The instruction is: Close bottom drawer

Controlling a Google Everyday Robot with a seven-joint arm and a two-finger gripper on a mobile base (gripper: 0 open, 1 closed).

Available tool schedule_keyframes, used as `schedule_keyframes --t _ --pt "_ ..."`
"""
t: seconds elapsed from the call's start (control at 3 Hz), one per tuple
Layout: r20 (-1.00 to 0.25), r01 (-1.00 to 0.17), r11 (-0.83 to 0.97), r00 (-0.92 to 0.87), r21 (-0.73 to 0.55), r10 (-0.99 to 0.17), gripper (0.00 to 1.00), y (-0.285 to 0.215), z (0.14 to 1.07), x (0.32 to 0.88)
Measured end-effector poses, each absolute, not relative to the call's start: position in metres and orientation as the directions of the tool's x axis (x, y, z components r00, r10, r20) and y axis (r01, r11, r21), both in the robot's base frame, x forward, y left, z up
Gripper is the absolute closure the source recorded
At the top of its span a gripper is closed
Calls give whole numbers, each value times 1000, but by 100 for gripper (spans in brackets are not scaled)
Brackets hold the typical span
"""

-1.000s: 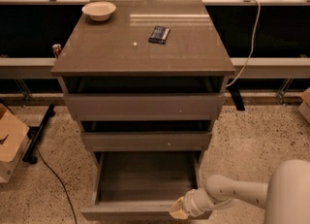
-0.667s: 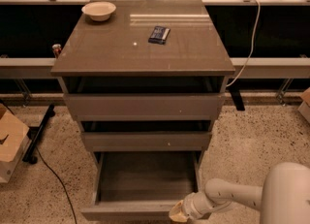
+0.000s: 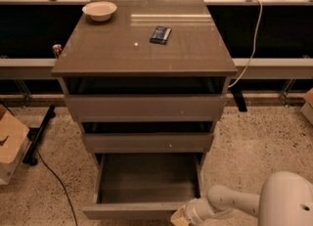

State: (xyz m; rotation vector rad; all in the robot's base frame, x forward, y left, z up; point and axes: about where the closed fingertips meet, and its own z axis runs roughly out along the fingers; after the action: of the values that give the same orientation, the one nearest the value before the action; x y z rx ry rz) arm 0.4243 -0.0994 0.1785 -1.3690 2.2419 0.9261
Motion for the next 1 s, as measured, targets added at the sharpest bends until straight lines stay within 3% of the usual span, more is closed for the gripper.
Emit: schedule_keyframes --t 1.0 --pt "-626 -890 310 -456 335 -632 100 -93 168 447"
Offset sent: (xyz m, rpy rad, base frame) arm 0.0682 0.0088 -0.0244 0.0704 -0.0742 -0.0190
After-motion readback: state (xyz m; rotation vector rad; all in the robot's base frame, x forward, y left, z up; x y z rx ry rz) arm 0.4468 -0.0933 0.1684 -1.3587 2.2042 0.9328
